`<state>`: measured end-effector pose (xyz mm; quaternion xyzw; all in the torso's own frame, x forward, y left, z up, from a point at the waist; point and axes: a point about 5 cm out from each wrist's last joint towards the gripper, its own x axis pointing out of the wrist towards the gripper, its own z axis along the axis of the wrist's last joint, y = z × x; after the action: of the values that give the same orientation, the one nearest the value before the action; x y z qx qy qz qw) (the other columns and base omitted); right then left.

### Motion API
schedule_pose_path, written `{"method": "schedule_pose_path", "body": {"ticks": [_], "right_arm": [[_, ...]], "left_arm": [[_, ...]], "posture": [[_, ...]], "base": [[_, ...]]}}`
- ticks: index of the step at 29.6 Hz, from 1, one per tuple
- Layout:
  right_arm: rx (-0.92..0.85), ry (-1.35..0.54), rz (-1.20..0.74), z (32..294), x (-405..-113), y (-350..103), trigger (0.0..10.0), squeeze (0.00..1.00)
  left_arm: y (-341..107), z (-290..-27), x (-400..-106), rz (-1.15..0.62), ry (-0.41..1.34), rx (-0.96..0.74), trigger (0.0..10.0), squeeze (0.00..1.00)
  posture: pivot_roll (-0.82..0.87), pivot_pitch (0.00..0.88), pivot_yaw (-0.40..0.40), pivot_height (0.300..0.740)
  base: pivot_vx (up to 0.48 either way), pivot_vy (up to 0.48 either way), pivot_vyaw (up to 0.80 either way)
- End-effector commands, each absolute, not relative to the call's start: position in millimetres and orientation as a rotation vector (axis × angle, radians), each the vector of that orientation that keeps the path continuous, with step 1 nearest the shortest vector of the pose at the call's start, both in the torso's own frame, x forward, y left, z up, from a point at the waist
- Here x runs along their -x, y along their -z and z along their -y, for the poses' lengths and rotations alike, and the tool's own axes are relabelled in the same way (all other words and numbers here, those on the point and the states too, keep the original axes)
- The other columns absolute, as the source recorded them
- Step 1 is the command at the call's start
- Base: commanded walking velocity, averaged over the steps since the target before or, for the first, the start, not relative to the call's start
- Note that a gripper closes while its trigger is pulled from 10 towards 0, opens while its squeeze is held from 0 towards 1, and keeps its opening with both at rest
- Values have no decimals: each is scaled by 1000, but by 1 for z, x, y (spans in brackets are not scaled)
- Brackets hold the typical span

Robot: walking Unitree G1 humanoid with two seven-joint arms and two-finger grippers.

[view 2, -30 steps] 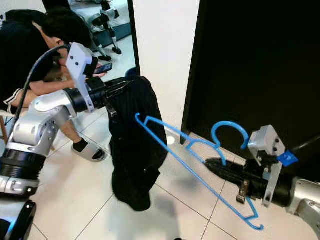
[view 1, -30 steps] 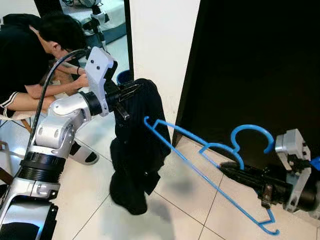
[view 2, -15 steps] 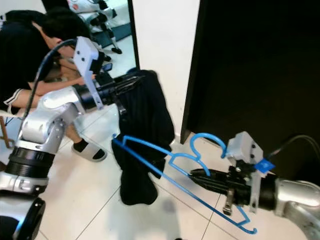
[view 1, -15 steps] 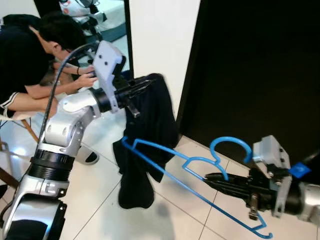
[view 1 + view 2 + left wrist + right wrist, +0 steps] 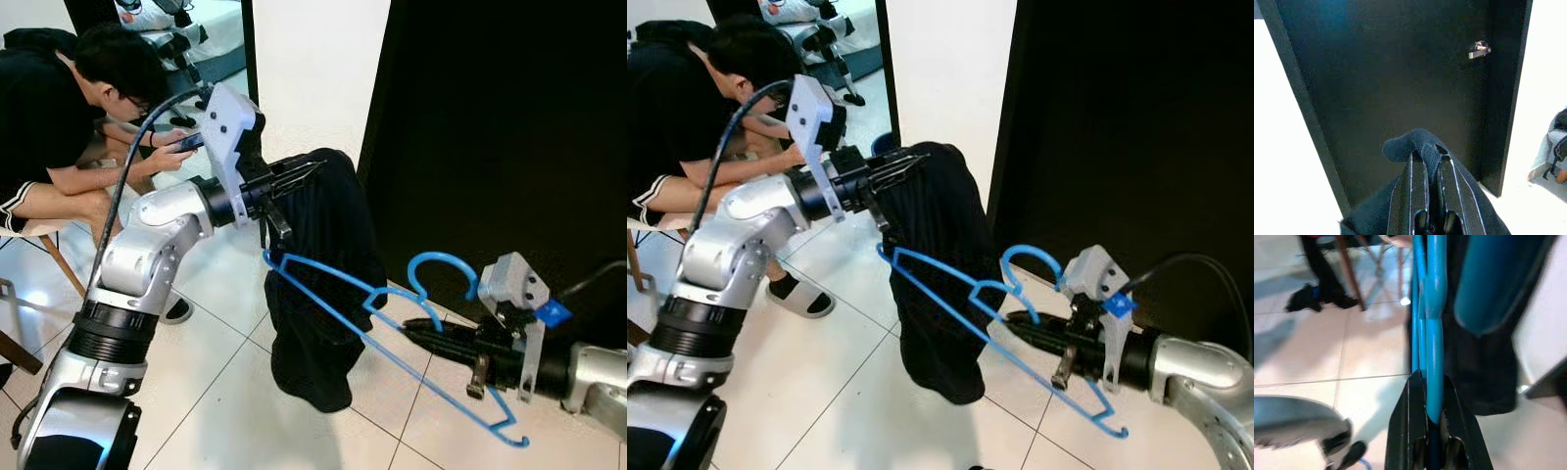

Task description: Hang hanger

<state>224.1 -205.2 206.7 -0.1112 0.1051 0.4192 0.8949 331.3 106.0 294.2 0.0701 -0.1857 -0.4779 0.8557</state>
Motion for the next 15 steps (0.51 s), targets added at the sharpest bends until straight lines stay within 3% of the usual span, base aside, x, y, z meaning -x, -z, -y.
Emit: {"method": "schedule_pose_path", "body": {"ticks": [1,15], "right_arm": [[233,-803,-246,208,-230,-201,10000,0],[193,-575,-202,210,-258,-202,10000,0]], "left_arm": [[-296,-100,-325,408,1028,-138,10000,0],[-291,-83,-316,402,1061,-84,10000,0]], "posture": [[11,125,5,740],[9,127,7,740]], "base": [[0,0,0],[0,0,0]]}}
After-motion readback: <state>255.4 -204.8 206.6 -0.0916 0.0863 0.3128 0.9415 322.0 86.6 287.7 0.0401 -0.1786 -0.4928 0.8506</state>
